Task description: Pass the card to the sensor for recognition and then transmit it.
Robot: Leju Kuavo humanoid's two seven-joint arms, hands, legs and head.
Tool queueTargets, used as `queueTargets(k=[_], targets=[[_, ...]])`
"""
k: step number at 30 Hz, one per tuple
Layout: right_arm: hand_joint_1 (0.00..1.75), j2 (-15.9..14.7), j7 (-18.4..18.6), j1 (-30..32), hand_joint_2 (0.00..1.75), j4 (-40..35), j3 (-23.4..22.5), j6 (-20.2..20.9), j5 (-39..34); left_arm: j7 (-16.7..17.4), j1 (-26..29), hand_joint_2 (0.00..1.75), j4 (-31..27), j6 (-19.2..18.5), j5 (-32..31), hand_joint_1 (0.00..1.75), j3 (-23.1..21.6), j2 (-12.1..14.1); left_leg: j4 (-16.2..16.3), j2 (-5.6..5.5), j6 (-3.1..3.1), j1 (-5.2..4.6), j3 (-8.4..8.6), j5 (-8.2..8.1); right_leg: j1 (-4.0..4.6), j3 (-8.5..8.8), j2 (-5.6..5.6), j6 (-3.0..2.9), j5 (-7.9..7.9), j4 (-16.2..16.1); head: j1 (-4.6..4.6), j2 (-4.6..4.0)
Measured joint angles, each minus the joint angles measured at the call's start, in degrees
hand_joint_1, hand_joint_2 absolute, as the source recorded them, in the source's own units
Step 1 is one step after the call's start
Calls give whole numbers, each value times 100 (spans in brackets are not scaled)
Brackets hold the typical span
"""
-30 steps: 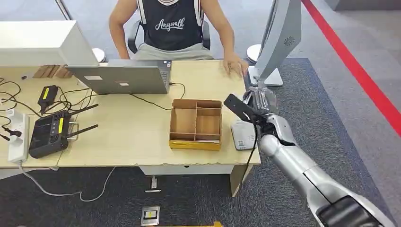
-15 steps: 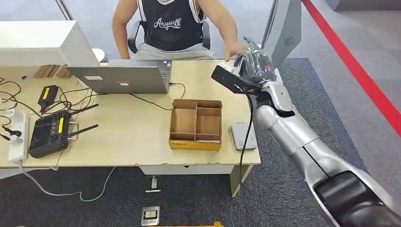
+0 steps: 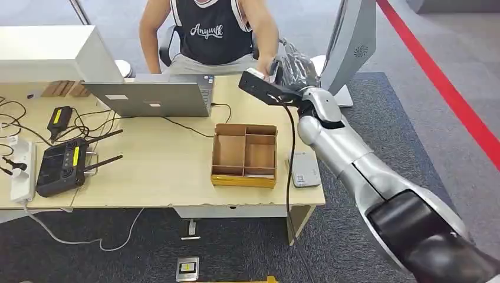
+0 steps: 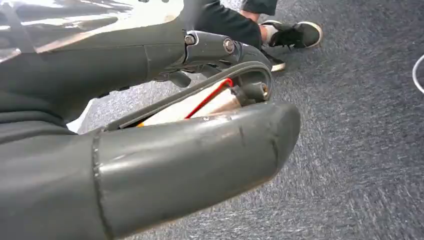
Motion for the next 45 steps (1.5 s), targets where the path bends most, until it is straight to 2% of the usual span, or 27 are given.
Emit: queueTargets(k=[13,21,25,31,38,45], targets=[[0,203,-13,-63,175,538,184,-186,-120,28,37,0,-9,-17,0,0,-87,4,0,2,0,0,2,0,0,-1,0,0,0,0,0,0],[0,190,-181,19,175,494,223,-243,-742,107,68,0,-46,-17,35,0,-107,33,0,1,0,0,3,0,0,-1,0,0,0,-1,0,0],[0,50,-184,218,175,140,184,-125,-1154,153,81,0,-48,-46,70,0,-103,48,1,2,0,0,6,0,0,0,0,0,0,-3,0,0],[0,-263,-33,828,175,-864,144,256,-1629,151,82,0,-48,-44,114,0,-98,70,1,1,0,1,8,-1,2,2,0,0,-1,-5,0,0],[0,-721,214,1757,175,-2257,127,684,-1928,116,85,0,-48,-24,166,0,-46,74,0,3,-1,1,8,-4,2,2,1,-2,-2,-6,0,0],[0,-1038,280,2437,175,-3198,157,979,-1996,190,80,0,-48,-7,192,0,44,74,0,3,-1,1,7,-5,1,1,1,-2,-2,-6,-2,0]])
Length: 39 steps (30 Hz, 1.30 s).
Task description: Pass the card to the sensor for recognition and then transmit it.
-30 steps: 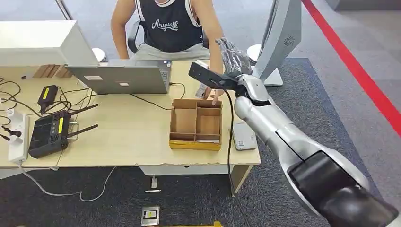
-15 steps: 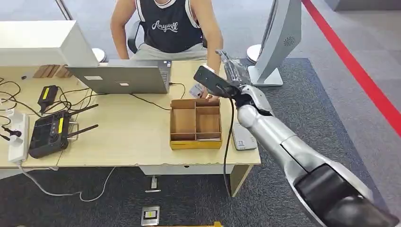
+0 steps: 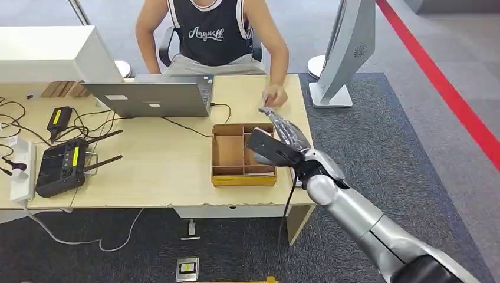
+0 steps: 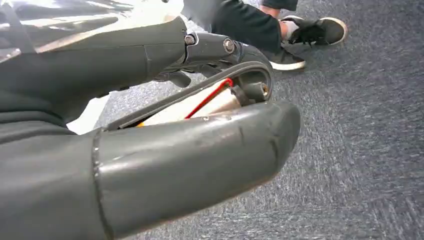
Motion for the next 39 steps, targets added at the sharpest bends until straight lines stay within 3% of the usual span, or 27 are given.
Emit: queueTargets(k=[13,23,28,31,34,39], targets=[[0,-193,168,681,175,-843,266,664,287,35,-17,0,0,-11,-182,0,105,2,-1,0,0,0,-2,0,0,1,0,-1,-1,0,2,0],[0,-55,262,738,175,-821,601,572,1126,81,-24,0,0,-11,-184,0,135,2,-1,0,0,0,-2,0,0,1,0,-2,-1,1,2,0],[0,0,435,738,175,-723,708,163,2027,112,-27,0,0,-9,-186,0,138,2,-1,0,0,0,-3,0,0,1,0,-3,-2,1,2,0],[0,52,536,724,175,-522,719,-291,2650,96,-30,0,0,-2,-188,0,138,2,-1,0,0,0,-3,0,0,1,0,-3,-2,1,2,0],[0,81,564,711,175,-280,684,-616,2879,77,-28,0,0,0,-188,0,138,2,-1,0,0,0,-3,0,0,1,0,-3,-2,1,2,0],[0,151,531,705,175,92,614,-811,2925,107,-29,0,0,0,-188,0,135,2,-1,-1,0,0,-3,0,0,1,0,-3,-2,1,2,0]])
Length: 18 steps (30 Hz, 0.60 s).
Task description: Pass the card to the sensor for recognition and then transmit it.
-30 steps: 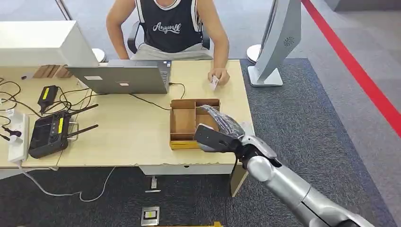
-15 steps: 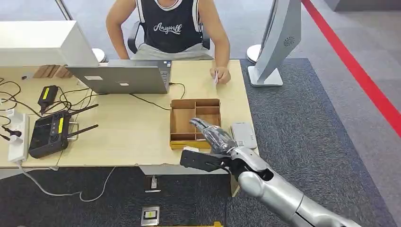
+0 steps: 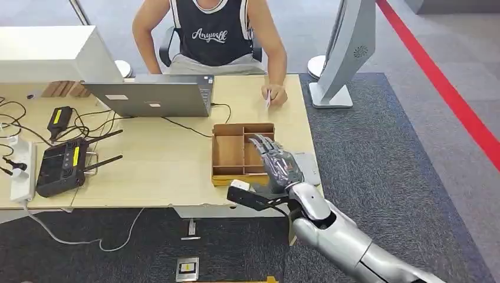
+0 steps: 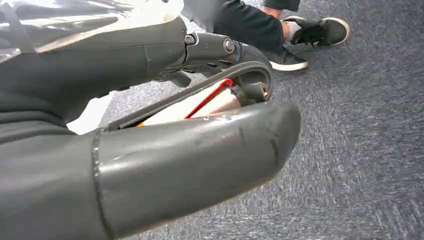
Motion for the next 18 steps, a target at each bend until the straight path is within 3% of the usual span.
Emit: queueTargets(k=[18], targets=[[0,227,-64,-9,175,920,-118,22,-63,18,0,0,0,-2,0,0,0,0,0,0,0,0,-1,0,0,-1,0,0,-1,0,0,0]])
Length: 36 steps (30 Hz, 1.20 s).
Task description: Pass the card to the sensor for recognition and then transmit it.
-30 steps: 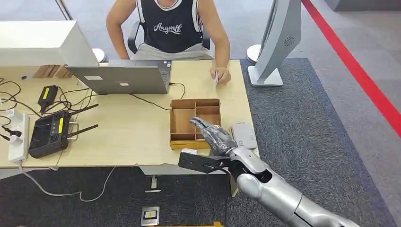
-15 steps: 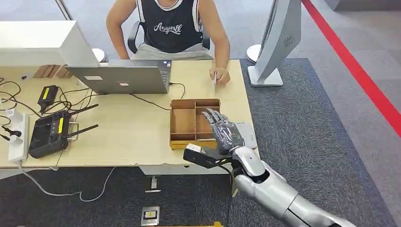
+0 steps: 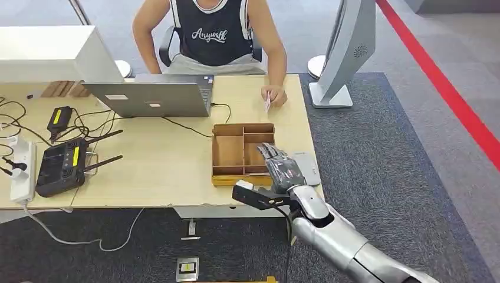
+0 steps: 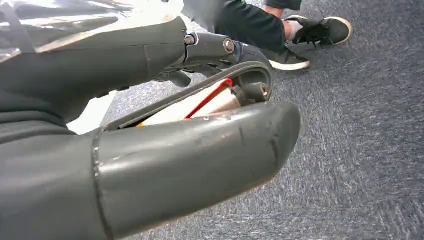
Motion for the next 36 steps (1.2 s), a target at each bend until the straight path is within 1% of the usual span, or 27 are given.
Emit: queueTargets(k=[11,21,22,23,24,25,26,27,28,36], targets=[[0,83,-68,-4,175,256,-33,-18,39,-28,1,0,0,-9,0,0,0,0,0,0,0,0,0,0,0,0,0,0,0,0,0,0],[0,142,-112,-39,175,330,-50,-22,94,-44,1,0,0,-9,0,0,0,0,0,0,0,0,1,0,0,0,0,0,0,0,0,0],[5,149,-122,-44,175,345,-50,-22,94,-44,1,0,0,-9,0,0,0,0,0,0,0,0,0,0,0,0,0,0,0,0,0,0],[33,151,-133,-47,175,348,-52,-22,94,-42,1,0,0,-9,0,0,0,0,0,0,0,0,0,0,0,0,0,0,0,0,0,0],[33,153,-142,-49,175,350,-52,-22,94,-44,1,0,0,-9,0,0,0,0,0,0,0,0,0,0,0,0,0,0,0,0,0,0],[148,157,-149,-52,175,354,-55,-22,92,-44,1,0,0,-9,0,0,0,0,0,1,0,0,1,0,0,0,0,0,0,0,0,0],[164,166,-160,-57,175,367,-55,-24,92,-44,1,0,0,-9,0,0,0,0,0,0,0,0,0,0,0,0,0,0,0,0,0,0],[166,170,-171,-64,175,381,-55,-26,83,-44,2,0,0,-9,0,0,0,0,0,0,0,0,1,0,0,0,0,0,0,0,0,0],[175,179,-197,-72,175,398,-55,-33,68,-42,2,0,0,-9,0,0,0,0,0,0,0,0,1,0,0,0,0,0,0,0,0,0],[175,234,-254,-94,175,496,-72,-42,0,-55,2,0,0,-4,0,0,0,0,0,0,0,0,1,0,0,0,0,0,0,0,0,0]])
